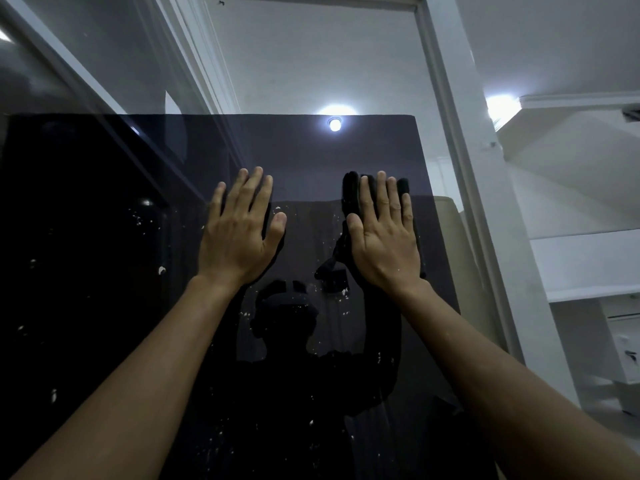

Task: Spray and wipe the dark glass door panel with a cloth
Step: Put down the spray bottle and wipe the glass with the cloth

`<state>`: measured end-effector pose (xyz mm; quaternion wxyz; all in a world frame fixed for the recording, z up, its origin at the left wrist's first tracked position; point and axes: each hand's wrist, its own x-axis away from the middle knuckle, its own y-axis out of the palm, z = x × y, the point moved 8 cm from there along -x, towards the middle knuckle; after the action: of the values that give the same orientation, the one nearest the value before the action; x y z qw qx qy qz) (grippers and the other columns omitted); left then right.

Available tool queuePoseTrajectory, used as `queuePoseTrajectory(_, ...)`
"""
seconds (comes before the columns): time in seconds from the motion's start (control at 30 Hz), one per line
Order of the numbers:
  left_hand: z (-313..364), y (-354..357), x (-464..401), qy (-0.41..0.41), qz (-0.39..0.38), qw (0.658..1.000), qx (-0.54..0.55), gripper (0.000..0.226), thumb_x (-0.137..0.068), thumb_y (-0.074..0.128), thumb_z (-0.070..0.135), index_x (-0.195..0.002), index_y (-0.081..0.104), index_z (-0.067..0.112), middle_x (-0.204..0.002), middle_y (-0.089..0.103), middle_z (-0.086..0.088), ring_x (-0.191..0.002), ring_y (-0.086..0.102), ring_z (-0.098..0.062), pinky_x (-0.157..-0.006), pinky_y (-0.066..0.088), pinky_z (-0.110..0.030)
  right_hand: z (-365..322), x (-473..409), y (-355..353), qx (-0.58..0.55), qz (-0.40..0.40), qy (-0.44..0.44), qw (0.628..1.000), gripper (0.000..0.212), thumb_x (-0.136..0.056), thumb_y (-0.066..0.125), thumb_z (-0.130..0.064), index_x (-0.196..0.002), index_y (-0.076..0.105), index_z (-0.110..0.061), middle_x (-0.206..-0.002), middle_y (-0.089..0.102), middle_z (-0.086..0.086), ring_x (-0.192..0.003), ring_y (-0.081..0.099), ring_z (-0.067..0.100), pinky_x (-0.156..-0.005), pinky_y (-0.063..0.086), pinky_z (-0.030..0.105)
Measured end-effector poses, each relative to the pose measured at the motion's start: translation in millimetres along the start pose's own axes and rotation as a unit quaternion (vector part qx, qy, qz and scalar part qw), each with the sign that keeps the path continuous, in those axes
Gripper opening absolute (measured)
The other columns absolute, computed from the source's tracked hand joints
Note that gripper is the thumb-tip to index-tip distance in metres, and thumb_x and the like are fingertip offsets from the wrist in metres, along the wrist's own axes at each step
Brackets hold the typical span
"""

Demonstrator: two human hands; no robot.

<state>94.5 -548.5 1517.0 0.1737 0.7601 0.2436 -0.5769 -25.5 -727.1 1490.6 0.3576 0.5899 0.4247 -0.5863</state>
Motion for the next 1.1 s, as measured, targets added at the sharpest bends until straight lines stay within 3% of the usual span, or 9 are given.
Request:
queuePoseTrajectory(0.33, -6.8, -9.2, 3.7, 0.000, 0.014, 0.999, 0.039, 0.067, -0.102, 0.023, 0.046, -0.156, 0.035, 0.009, -0.165, 0.030, -0.010, -0.155, 0.021, -0.024, -0.127, 0.012, -0.046, -41.6, 0.5, 11.4, 0.008, 0.002, -0.016, 1.000, 0.069, -0.101, 0.006, -0.047, -0.164, 0.001, -0.019, -0.171, -0.009, 0.008, -0.158, -0.014, 0.021, -0.125, -0.017, 0.037)
queuePoseTrajectory(0.53, -46.5, -22.2, 20.8, -0.056, 0.045, 0.997, 0.023, 0.067, -0.101, 0.022, 0.045, -0.154, 0.037, 0.008, -0.164, 0.032, -0.011, -0.155, 0.020, -0.026, -0.127, 0.011, -0.049, -44.6, -0.4, 11.6, 0.007, 0.003, -0.006, 1.000, 0.069, -0.101, 0.007, -0.047, -0.164, 0.001, -0.019, -0.171, -0.009, 0.007, -0.158, -0.014, 0.020, -0.125, -0.017, 0.036)
queuePoseTrajectory(0.9, -53.7, -16.3, 24.4, -0.060, 0.018, 0.998, -0.004, 0.069, -0.101, 0.018, 0.048, -0.157, 0.032, 0.010, -0.167, 0.026, -0.008, -0.157, 0.016, -0.024, -0.127, 0.009, -0.051, -52.3, 0.9, 13.3, 0.016, 0.007, 0.012, 1.000, 0.071, -0.100, 0.006, -0.047, -0.164, 0.002, -0.019, -0.172, -0.008, 0.007, -0.158, -0.013, 0.020, -0.125, -0.017, 0.036)
queuePoseTrajectory(1.1, -54.0, -16.6, 23.4, -0.057, 0.012, 0.998, 0.011, 0.071, -0.101, 0.013, 0.050, -0.158, 0.030, 0.010, -0.167, 0.024, -0.008, -0.157, 0.014, -0.024, -0.127, 0.008, -0.053, -88.6, 0.5, 20.8, 0.011, 0.009, -0.007, 1.000, 0.069, -0.101, 0.009, -0.046, -0.164, 0.003, -0.018, -0.172, -0.006, 0.009, -0.158, -0.011, 0.022, -0.127, -0.012, 0.040)
